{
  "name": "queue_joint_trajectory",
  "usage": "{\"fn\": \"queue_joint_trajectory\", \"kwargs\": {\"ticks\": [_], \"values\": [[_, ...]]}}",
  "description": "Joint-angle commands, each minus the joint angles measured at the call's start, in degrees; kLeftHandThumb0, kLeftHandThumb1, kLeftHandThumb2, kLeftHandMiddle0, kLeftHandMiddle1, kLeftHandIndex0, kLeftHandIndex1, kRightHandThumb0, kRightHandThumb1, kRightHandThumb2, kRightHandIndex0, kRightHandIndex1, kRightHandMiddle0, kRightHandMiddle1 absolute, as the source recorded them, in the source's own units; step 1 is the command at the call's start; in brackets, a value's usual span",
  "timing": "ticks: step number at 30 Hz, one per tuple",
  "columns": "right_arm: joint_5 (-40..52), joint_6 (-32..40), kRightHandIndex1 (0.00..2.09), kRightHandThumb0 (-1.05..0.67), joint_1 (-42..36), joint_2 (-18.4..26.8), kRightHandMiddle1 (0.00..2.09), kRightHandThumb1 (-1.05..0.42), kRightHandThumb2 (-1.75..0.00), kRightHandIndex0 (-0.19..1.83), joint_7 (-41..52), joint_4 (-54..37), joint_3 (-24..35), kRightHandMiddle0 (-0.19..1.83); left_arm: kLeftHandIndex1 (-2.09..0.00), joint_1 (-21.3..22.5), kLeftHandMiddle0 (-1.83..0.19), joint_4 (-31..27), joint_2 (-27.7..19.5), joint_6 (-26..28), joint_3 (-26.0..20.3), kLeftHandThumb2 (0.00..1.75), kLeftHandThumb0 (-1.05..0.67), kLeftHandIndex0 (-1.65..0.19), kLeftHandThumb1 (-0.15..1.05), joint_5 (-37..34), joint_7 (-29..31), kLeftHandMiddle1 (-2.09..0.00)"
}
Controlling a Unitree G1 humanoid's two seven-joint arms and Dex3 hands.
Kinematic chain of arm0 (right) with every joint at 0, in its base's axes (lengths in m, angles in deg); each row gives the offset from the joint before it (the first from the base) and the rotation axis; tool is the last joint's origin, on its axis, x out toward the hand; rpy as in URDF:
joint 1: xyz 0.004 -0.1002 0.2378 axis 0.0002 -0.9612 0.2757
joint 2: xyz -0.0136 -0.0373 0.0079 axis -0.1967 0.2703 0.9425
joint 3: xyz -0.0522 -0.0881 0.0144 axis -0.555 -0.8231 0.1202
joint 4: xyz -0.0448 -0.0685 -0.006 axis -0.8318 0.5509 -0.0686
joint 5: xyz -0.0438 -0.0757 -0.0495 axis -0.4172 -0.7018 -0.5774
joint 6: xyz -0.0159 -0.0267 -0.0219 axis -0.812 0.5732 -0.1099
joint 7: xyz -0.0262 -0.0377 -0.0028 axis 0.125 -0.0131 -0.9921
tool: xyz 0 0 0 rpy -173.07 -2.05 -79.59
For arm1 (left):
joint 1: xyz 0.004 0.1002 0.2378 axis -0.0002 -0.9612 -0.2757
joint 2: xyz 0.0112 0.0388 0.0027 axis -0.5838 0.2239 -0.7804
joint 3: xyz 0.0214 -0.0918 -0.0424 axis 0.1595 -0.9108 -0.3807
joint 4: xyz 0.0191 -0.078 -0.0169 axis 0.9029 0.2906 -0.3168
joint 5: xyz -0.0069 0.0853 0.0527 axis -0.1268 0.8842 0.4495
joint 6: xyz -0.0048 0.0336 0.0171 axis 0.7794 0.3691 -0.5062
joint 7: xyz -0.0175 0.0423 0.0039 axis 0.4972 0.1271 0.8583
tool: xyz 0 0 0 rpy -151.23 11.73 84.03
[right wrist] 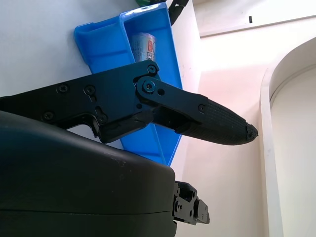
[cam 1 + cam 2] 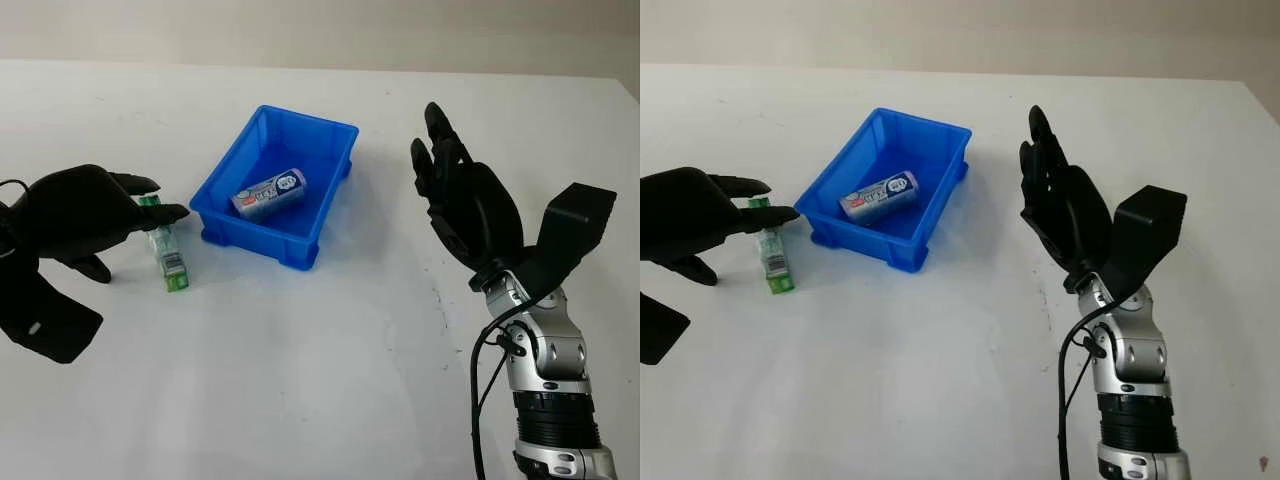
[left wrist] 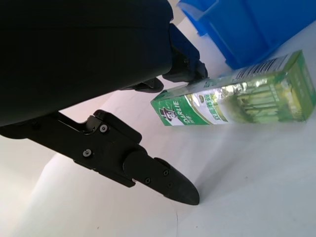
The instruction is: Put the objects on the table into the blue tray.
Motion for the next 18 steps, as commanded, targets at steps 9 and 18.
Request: {"fn": "queue_joint_trajectory", "kwargs": {"ticks": [9,18], "values": [[0.59,0.25,0.0,-0.81,-0.73,0.92,0.0,-1.05,-0.77,-0.19,0.14,-1.2,0.47,-0.19,-0.07,2.72,-0.37,6.05,1.63,-5.72,7.12,0.08,-0.41,-0.33,0.88,7.34,-14.1,-0.07],[0.88,0.5,0.0,-0.8,-0.85,1.01,0.0,-1.05,-0.76,-0.19,-0.06,-1.52,0.55,-0.19,-0.86,7.83,-0.43,14.17,3.48,-6.33,16.1,0.06,-0.15,-0.34,0.98,18.2,-38.13,-0.69]]}}
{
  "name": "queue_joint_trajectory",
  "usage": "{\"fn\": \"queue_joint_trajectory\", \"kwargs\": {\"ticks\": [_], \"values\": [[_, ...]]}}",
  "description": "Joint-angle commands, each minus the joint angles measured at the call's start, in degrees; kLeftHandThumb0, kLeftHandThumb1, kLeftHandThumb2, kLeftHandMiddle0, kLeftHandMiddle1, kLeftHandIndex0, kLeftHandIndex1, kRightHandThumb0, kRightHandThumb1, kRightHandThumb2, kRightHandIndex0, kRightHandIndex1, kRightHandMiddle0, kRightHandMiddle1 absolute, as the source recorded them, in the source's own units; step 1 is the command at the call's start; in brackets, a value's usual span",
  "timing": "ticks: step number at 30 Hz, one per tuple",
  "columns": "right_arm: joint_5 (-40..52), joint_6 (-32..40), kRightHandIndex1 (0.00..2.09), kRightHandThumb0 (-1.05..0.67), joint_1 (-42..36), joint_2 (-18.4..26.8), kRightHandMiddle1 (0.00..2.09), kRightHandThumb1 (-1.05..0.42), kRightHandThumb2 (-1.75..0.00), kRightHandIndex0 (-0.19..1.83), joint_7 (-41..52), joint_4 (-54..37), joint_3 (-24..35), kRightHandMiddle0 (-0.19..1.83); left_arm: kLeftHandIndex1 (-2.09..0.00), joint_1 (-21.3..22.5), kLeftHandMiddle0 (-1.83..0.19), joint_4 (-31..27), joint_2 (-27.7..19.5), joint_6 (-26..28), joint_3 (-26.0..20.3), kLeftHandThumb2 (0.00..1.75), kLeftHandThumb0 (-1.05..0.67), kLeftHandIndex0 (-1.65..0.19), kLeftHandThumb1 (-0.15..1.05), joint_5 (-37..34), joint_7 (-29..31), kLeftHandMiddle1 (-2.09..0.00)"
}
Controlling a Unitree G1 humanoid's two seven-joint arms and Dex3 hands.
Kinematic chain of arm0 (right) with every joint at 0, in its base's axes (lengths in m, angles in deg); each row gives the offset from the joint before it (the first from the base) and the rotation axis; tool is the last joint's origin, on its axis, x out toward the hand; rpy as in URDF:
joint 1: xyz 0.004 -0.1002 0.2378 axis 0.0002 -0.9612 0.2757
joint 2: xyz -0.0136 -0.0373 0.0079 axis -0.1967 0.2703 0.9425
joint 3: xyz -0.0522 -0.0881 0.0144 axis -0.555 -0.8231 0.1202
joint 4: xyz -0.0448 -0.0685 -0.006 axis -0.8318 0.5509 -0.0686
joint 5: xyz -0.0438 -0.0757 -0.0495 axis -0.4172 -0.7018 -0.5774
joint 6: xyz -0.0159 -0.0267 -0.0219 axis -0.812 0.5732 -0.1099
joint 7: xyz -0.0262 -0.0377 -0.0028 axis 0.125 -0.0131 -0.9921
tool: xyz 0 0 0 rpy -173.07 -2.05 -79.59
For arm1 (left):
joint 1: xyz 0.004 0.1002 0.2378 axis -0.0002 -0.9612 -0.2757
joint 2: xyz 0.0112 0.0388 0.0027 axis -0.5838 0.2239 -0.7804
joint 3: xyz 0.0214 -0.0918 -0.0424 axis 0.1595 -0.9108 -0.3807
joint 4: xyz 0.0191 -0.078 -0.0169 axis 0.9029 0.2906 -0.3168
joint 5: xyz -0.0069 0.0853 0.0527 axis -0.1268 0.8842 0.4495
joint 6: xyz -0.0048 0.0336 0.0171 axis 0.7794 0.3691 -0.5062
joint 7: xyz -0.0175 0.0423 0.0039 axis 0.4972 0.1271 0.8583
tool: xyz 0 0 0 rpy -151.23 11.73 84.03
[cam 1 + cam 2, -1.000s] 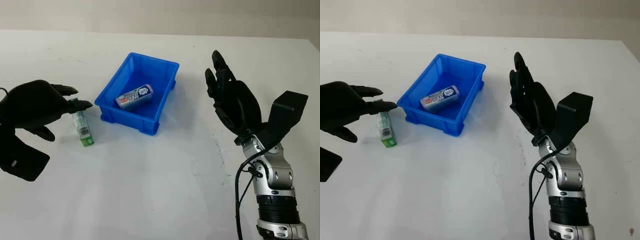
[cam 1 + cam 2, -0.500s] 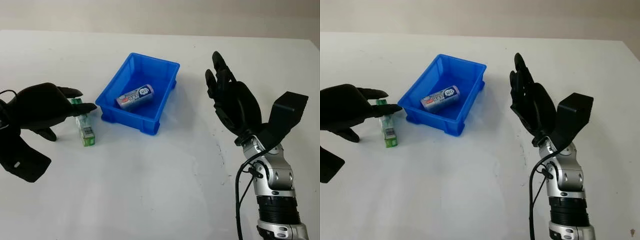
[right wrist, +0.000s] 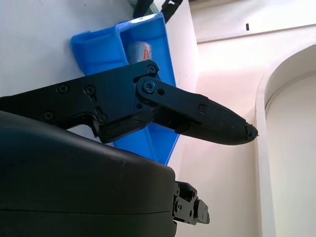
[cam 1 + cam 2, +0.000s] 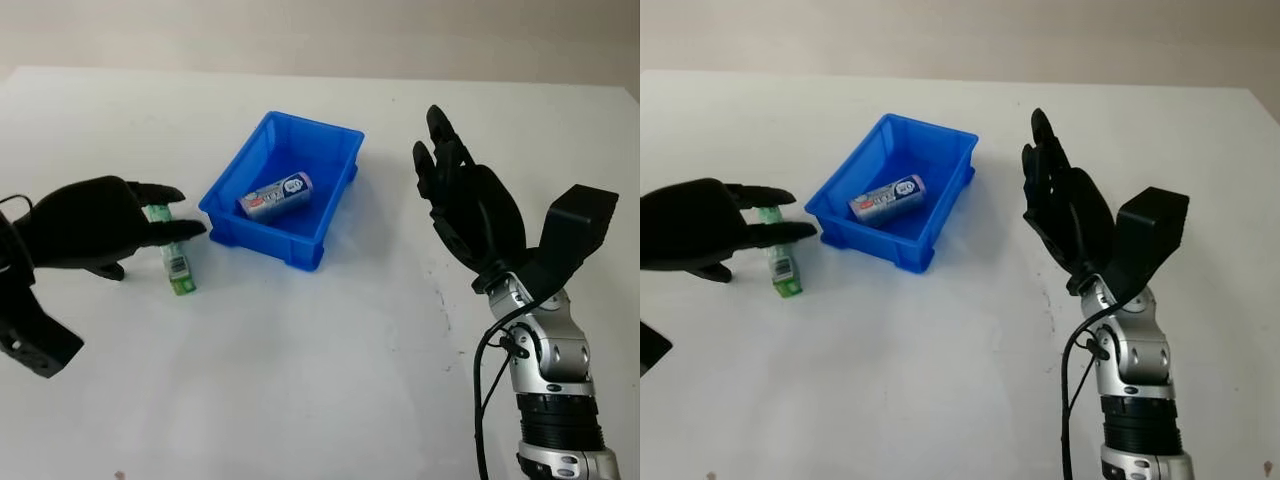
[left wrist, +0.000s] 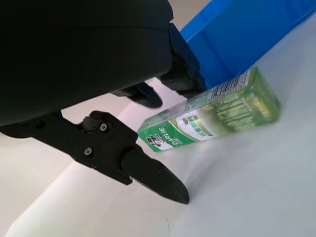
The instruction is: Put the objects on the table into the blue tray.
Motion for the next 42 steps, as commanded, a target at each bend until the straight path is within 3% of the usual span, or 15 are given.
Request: {"fn": "queue_joint_trajectory", "kwargs": {"ticks": [1,4,7,10,14,18,22,24,31,36,42], "values": [[0.53,0.17,0.0,-0.8,-0.28,0.4,0.0,-1.05,-0.76,-0.19,-0.08,-1.28,0.53,-0.19,-1.24,0.14,-0.33,1.73,2.92,-0.37,3.34,0.05,-0.18,-0.24,0.97,1.45,-2.41,-1.03],[0.61,0.17,0.0,-0.8,-0.31,0.4,0.0,-1.05,-0.76,-0.19,-0.14,-1.35,0.56,-0.19,-1.73,1.4,-0.2,2.26,2.94,-0.12,5.36,0.05,-0.2,-0.15,0.97,2.76,-3.99,-1.78],[0.81,0.11,0.0,-0.8,-0.38,0.44,0.0,-1.05,-0.76,-0.19,-0.13,-1.4,0.67,-0.19,-1.94,1.95,-0.24,1.89,2.65,0.44,6.83,0.06,-0.22,-0.07,0.98,3.78,-4.11,-2.05],[0.85,0.09,0.0,-0.8,-0.55,0.34,0.0,-1.05,-0.75,-0.19,-0.49,-1.68,0.75,-0.19,-2.02,1.58,-0.29,1.77,2.77,0.28,7.12,0.05,-0.31,-0.01,0.98,2.6,-2.43,-2.09],[0.9,-0.2,0.0,-0.8,-0.69,0.2,0.0,-1.05,-0.75,-0.19,-0.82,-1.76,0.7,-0.19,-1.75,0.38,-0.19,0.14,2.55,0.27,7.04,0.06,-0.5,-0.08,0.98,0.91,1.91,-2.09],[1.02,-0.36,0.0,-0.8,-0.73,0.15,0.0,-1.05,-0.76,-0.19,-0.71,-1.7,0.7,-0.19,-1.56,-0.73,-0.13,-0.85,2.64,-0.9,6.97,0.06,-0.53,-0.16,1.03,-1.25,4.96,-2.05],[1.04,-0.23,0.0,-0.8,-0.77,0.12,0.0,-1.05,-0.76,-0.19,-0.86,-1.73,0.7,-0.19,-1.85,-2.14,-0.24,-0.4,3.74,-1.5,6.43,0.19,-0.53,-0.17,1.05,-4.03,5.42,-2.09],[1.02,-0.28,0.0,-0.8,-0.8,0.1,0.0,-1.05,-0.76,-0.19,-0.86,-1.69,0.66,-0.19,-2.02,-3.08,-0.42,-0.42,4.3,-1.41,5.72,0.23,-0.53,-0.21,1.05,-5.97,6.5,-2.09],[1.45,-0.19,0.0,-0.8,-1.03,0.26,0.0,-1.05,-0.75,-0.19,-0.69,-1.78,0.75,-0.19,-2.09,-5.34,-0.78,-3.71,4.44,-0.04,1.86,0.26,-0.4,-0.42,1.05,-11.8,11.54,-2.09],[1.72,-0.15,0.0,-0.8,-0.98,0.19,0.0,-1.05,-0.74,-0.19,-0.8,-1.54,0.96,-0.19,-2.09,-6.06,-0.52,-5.85,3.65,-0.86,-1.57,0.33,-0.39,-0.26,1.05,-16.07,14.53,-2.09],[2.02,-0.29,0.0,-0.79,-0.85,0.12,0.0,-1.05,-0.74,-0.19,-0.42,-1.15,0.99,-0.19,-2.09,-8.68,-0.5,-8.92,2.93,-3.3,-4.96,0.32,-0.39,-0.3,1.05,-19.52,14.61,-2.09]]}}
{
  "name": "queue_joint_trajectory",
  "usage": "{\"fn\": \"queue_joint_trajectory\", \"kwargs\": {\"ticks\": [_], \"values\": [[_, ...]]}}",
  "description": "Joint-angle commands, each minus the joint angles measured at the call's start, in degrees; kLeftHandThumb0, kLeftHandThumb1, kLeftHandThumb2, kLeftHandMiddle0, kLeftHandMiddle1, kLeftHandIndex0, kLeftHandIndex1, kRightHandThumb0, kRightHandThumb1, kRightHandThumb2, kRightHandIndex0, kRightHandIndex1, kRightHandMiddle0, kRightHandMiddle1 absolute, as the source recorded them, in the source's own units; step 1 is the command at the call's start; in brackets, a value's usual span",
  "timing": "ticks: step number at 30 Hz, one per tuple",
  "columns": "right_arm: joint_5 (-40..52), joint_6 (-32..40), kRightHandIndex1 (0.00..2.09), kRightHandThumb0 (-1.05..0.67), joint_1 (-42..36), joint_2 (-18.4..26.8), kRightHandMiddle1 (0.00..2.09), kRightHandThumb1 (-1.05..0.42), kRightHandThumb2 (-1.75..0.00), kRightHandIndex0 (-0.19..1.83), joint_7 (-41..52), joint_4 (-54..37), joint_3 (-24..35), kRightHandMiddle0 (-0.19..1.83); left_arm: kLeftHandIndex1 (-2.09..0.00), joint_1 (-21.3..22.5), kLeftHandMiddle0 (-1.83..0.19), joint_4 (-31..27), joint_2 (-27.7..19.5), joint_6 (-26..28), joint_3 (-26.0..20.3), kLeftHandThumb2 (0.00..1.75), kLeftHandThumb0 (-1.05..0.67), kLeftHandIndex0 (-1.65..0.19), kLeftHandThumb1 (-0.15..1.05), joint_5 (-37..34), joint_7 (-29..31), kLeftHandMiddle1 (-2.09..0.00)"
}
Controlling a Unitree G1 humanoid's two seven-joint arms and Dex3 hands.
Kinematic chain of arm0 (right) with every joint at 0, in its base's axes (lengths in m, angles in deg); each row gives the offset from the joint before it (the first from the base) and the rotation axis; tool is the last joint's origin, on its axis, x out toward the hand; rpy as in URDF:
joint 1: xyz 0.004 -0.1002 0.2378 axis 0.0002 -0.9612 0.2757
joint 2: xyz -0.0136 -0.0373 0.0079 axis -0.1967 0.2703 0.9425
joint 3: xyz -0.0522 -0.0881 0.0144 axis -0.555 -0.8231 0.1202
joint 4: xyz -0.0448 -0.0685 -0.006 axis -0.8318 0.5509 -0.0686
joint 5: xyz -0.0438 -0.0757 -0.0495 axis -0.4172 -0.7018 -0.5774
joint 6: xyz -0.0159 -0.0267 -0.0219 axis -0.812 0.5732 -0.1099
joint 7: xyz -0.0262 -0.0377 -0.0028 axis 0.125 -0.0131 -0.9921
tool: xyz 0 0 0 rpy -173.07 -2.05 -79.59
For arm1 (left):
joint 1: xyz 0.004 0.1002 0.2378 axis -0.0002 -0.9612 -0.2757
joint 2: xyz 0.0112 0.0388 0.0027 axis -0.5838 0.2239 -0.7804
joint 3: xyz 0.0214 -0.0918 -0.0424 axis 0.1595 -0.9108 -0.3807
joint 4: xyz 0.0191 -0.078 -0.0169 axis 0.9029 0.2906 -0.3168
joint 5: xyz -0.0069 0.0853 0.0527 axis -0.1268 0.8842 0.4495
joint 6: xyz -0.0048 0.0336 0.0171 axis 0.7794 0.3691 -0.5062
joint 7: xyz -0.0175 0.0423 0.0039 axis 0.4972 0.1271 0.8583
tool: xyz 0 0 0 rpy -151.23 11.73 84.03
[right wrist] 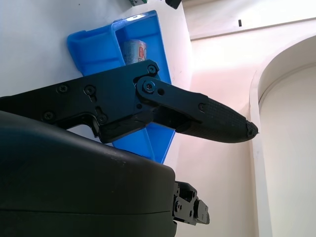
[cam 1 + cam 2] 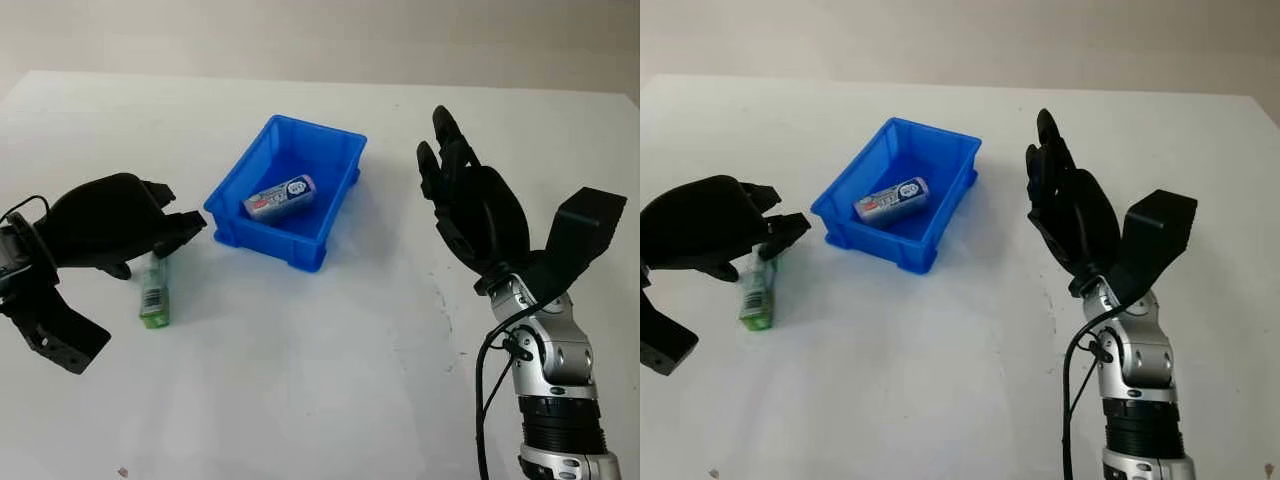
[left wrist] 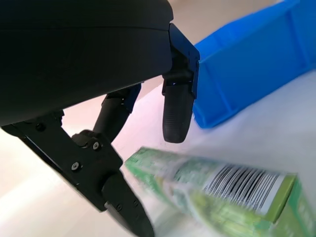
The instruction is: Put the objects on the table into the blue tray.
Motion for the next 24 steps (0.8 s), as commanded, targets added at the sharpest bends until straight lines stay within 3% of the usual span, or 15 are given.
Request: {"fn": "queue_joint_trajectory", "kwargs": {"ticks": [1,5,14,17,19,20,21,22,23,24], "values": [[0.4,-0.16,0.0,-0.79,-0.26,0.11,0.0,-1.05,-0.74,-0.19,0.08,-0.63,0.27,-0.19,-2.09,-3.27,-0.47,-2.33,1.23,-2.07,0.2,0.34,-0.39,-0.27,1.05,-1.93,1.23,-2.09],[0.18,-0.33,0.0,-0.78,-0.21,0.09,0.0,-1.05,-0.75,-0.19,0.07,-0.53,0.1,-0.19,-2.09,-6.12,-0.4,-6.12,0.79,-2.27,-2.67,0.27,-0.4,-0.16,1.05,-3.49,1.81,-2.09],[0.44,-0.3,0.0,-0.79,-0.07,0.07,0.0,-1.05,-0.74,-0.19,0.27,-0.26,0.16,-0.19,-1.93,-9.1,-0.39,-10.34,0.63,-3.7,-7.35,0.18,-0.39,-0.2,1.05,-4.43,1.07,-2.08],[0.15,-0.4,0.0,-0.79,0.01,0.09,0.0,-1.05,-0.75,-0.19,0.2,-0.1,0.0,-0.19,-1.99,-8.65,-0.45,-10.04,0.95,-5.01,-7.56,0.13,-0.41,-0.24,1.05,-1.72,-3.94,-2.09],[0.05,-0.52,0.0,-0.78,0.11,0.05,0.0,-1.05,-0.75,-0.19,0.14,0.05,0.0,-0.19,-2.04,-8.47,-0.33,-10.36,0.65,-4.63,-7.29,0.12,-0.46,-0.11,1.05,1.09,-6.48,-2.09],[0.05,-0.53,0.0,-0.78,0.18,0.04,0.0,-1.05,-0.75,-0.19,0.14,0.13,0.03,-0.19,-2.06,-8.5,-0.16,-10.53,0.41,-4.24,-7.18,0.1,-0.5,-0.01,1.04,2.07,-6.64,-2.09],[0.11,-0.51,0.0,-0.78,0.23,0.07,0.0,-1.05,-0.75,-0.19,0.23,0.2,0.04,-0.19,-2.0,-8.63,0.05,-10.56,0.12,-3.93,-7.12,0.08,-0.53,0.1,1.03,2.47,-5.93,-2.05],[0.19,-0.44,0.0,-0.78,0.26,0.09,0.0,-1.05,-0.75,-0.19,0.32,0.19,0.05,-0.19,-1.91,-8.69,0.12,-10.58,-0.29,-3.8,-7.01,0.07,-0.54,0.15,1.02,2.73,-4.9,-1.94],[0.25,-0.32,0.0,-0.78,0.29,0.0,0.0,-1.05,-0.75,-0.19,0.21,0.18,0.1,-0.19,-1.73,-8.68,0.15,-10.62,-0.78,-3.8,-6.9,0.06,-0.54,0.17,1.01,3.01,-3.82,-1.73],[0.3,-0.25,0.0,-0.79,0.3,-0.07,0.0,-1.05,-0.75,-0.19,0.11,0.14,0.13,-0.19,-1.45,-8.71,0.18,-10.73,-1.26,-3.74,-6.85,0.05,-0.55,0.17,0.99,3.23,-2.63,-1.36]]}}
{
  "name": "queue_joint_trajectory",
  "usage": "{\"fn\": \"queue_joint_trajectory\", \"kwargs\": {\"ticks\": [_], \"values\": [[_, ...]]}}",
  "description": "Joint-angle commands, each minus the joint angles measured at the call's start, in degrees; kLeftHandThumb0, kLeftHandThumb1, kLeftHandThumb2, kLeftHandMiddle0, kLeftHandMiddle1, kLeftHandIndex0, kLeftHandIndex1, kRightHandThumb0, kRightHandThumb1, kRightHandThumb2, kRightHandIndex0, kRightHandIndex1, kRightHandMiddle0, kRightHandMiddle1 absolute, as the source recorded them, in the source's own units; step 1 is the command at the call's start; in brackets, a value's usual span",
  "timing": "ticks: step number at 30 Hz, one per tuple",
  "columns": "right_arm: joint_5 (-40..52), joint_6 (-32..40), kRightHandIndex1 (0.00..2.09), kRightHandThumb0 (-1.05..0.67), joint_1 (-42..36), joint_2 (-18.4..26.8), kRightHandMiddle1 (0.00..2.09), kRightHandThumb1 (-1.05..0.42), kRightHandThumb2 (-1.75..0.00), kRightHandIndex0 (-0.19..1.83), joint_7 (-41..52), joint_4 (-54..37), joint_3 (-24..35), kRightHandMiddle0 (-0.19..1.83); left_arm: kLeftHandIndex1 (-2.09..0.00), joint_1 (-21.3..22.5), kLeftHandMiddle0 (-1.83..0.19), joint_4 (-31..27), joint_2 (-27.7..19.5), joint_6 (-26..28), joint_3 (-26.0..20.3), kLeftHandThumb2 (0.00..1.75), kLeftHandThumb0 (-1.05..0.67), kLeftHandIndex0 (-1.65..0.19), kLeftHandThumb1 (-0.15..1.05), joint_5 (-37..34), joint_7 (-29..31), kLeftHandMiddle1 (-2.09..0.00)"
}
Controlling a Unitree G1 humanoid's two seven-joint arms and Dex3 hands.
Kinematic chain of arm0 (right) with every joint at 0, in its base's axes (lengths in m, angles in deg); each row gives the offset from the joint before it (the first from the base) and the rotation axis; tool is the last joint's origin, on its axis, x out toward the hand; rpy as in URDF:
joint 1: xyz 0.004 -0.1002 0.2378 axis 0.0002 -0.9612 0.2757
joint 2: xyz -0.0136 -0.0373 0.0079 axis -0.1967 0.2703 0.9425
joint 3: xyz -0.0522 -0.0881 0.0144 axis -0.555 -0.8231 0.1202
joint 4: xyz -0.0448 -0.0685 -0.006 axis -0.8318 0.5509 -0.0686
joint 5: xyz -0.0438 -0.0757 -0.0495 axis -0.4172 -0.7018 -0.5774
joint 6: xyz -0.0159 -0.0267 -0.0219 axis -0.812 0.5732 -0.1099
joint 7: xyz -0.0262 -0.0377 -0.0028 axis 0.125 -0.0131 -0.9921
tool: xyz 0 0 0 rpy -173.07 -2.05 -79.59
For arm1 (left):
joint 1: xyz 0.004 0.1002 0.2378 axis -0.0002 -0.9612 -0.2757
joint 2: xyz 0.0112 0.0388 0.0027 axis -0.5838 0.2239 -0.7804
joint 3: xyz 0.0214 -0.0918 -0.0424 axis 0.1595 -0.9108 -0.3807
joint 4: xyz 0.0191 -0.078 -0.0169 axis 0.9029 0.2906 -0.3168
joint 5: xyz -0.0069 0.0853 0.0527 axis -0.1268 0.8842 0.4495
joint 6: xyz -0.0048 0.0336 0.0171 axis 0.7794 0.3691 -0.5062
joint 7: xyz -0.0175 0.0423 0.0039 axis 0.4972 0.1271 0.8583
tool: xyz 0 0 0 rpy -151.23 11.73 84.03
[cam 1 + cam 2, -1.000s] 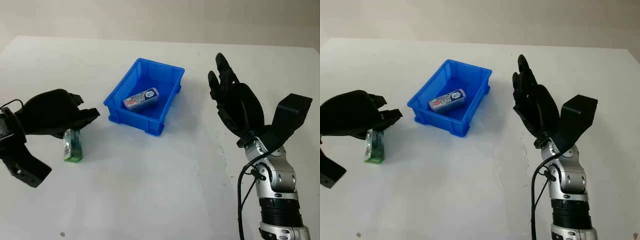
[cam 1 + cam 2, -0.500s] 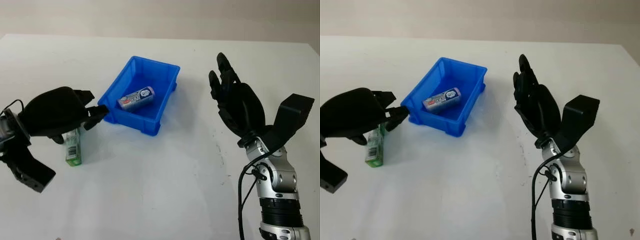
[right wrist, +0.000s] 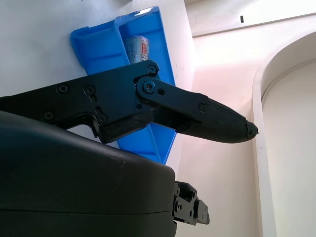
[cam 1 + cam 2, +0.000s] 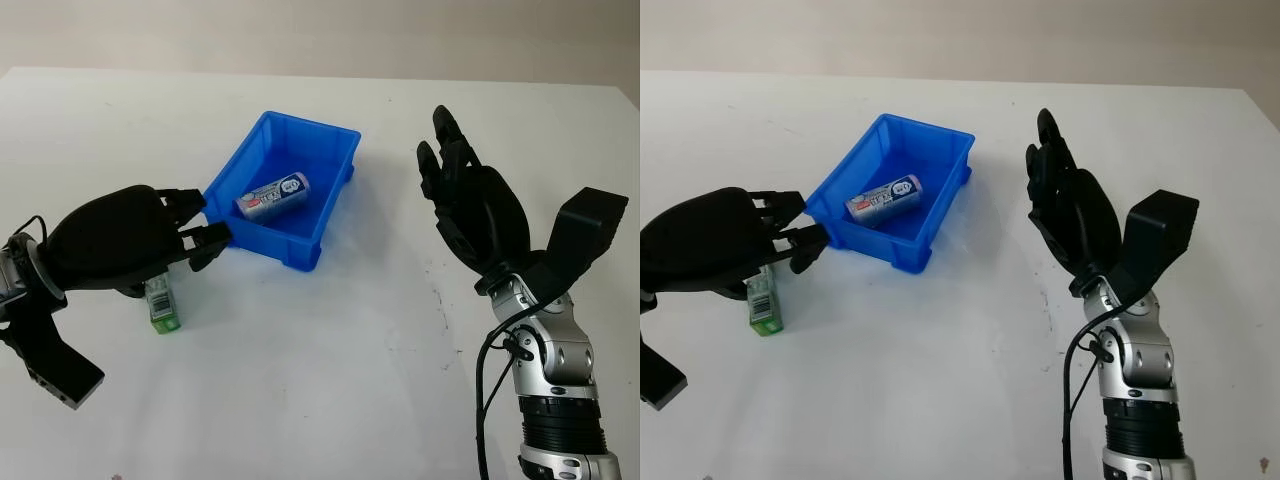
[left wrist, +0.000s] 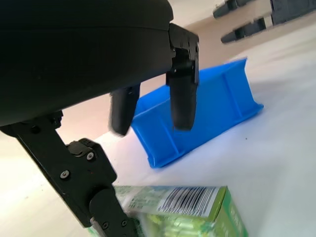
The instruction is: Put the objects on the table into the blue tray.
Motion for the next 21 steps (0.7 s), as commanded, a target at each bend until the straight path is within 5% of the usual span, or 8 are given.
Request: {"fn": "queue_joint_trajectory", "kwargs": {"ticks": [1,3,6,11,21], "values": [[0.21,-0.05,0.0,-0.79,0.27,0.01,0.0,-1.05,-0.74,-0.19,-0.05,-0.09,0.08,-0.19,-1.26,-0.83,0.17,-0.33,-1.13,-0.04,0.79,0.05,-0.55,0.15,0.98,0.57,2.54,-1.12],[0.37,0.22,0.0,-0.79,0.26,-0.09,0.0,-1.05,-0.74,-0.19,-0.2,-0.23,0.14,-0.19,-0.66,-1.15,-0.07,-0.75,-1.81,0.73,0.69,0.05,-0.58,-0.05,0.95,0.64,5.37,-0.43],[0.63,-0.15,0.0,-0.78,0.29,0.06,0.0,-1.05,-0.75,-0.19,0.37,-0.1,0.15,-0.19,-0.26,-1.33,-0.19,-1.79,-2.59,1.32,0.66,0.06,-0.62,-0.23,0.95,0.43,9.3,-0.1],[0.08,-0.52,0.0,-0.78,0.52,0.08,0.0,-1.05,-0.75,-0.19,0.2,0.15,0.14,-0.19,-0.19,-0.99,-0.29,-0.9,-2.75,-0.77,0.74,0.06,-0.58,-0.3,0.97,-2.41,14.12,-0.09],[0.11,-1.0,0.0,-0.78,0.94,-0.04,0.0,-1.05,-0.75,-0.19,0.16,0.81,0.4,-0.19,-0.42,-2.04,-0.65,3.98,-0.71,-3.25,0.37,0.05,-0.44,-0.51,0.88,-8.84,17.25,-0.25]]}}
